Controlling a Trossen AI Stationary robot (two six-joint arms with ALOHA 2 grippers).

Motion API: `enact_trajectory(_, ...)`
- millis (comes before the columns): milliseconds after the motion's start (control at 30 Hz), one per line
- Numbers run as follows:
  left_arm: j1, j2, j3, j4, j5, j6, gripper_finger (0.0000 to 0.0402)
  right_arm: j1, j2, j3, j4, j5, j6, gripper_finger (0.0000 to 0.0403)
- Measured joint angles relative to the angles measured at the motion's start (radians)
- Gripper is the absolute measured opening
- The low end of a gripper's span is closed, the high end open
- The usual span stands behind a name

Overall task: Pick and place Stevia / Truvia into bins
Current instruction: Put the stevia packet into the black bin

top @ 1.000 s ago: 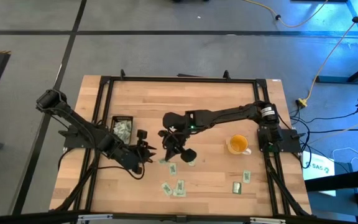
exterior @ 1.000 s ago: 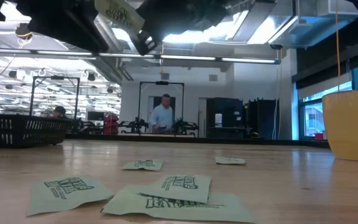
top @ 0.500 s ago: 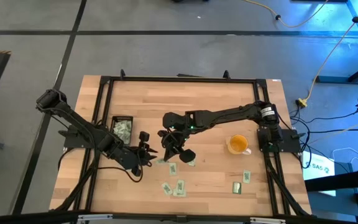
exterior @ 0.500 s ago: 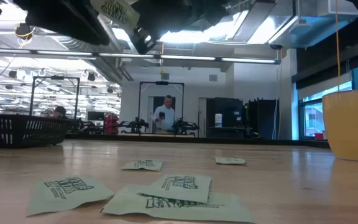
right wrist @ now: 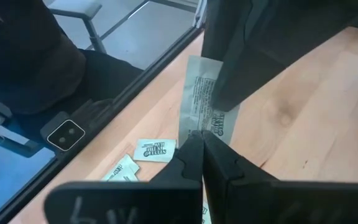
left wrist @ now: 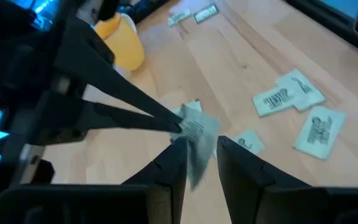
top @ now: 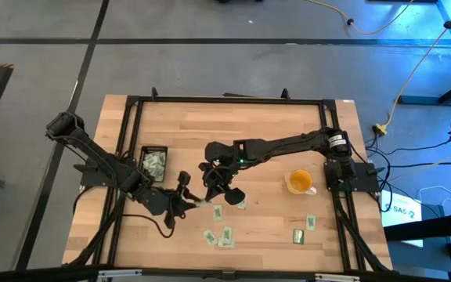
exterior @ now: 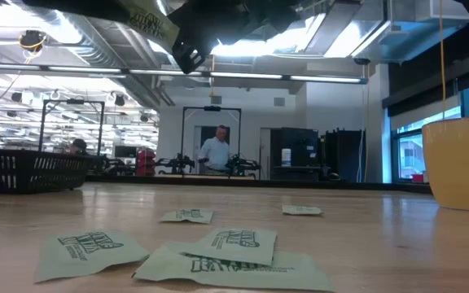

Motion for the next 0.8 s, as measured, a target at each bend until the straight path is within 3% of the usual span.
enact_trajectory(367, 0.0, 0.0, 0.0, -0.001, -0.028, -0.003, 0.0007, 0.0, 0.0, 0.001, 0.001, 0.004, -0.007, 0.0004)
enact_trajectory(533, 0.002, 0.0, 0.0, -0.006, -0.033, -0.067, 0.001, 0.0, 0.0, 0.002, -0.032, 0.02, -0.007, 0.0029)
enact_trajectory(800, 0.004, 0.0, 0.0, -0.171, -0.057, -0.181, 0.0005, -0.015, 0.0, 0.001, -0.235, 0.396, 0.027, 0.0063)
